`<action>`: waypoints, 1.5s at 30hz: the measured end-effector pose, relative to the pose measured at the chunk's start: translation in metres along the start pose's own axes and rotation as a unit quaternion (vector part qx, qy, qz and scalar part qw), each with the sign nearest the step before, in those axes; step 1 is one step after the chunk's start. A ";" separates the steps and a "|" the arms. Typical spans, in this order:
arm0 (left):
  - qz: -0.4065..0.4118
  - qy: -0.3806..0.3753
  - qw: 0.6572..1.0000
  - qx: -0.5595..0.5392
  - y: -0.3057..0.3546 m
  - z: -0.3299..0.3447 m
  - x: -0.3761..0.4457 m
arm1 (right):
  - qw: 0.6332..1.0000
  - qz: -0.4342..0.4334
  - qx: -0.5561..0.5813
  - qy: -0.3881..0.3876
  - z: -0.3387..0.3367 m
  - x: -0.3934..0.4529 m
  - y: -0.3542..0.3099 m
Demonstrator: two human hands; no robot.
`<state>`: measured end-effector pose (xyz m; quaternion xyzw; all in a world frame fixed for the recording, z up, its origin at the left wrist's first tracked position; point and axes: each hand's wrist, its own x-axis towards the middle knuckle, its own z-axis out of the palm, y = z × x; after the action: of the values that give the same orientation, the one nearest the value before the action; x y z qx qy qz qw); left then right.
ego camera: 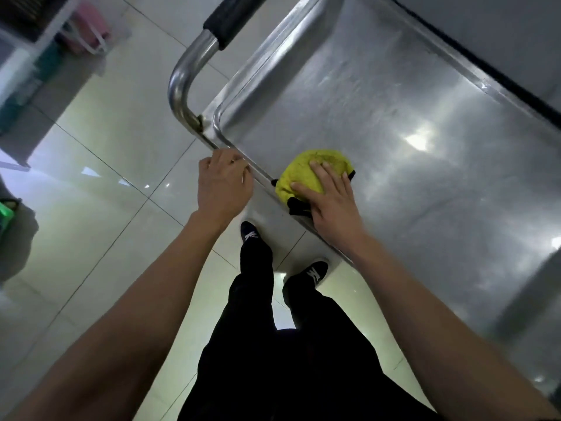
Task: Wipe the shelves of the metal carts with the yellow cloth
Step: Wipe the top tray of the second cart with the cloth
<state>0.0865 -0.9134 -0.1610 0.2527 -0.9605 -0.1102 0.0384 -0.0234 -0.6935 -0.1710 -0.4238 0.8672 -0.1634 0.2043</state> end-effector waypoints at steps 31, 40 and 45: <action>0.075 -0.177 0.981 0.009 0.044 -0.009 0.164 | 0.976 0.175 -0.062 0.111 -0.059 0.141 0.053; 0.042 -0.191 0.980 0.023 0.040 -0.004 0.185 | 0.980 0.150 -0.010 0.131 -0.092 0.265 0.082; 0.002 -0.202 0.979 0.013 0.046 0.002 0.186 | 0.982 0.135 -0.036 0.128 -0.109 0.319 0.106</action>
<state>-0.0979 -0.9660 -0.1485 0.2238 -0.9503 -0.1462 -0.1596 -0.3264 -0.8751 -0.1943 -0.2858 0.9407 -0.1556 0.0960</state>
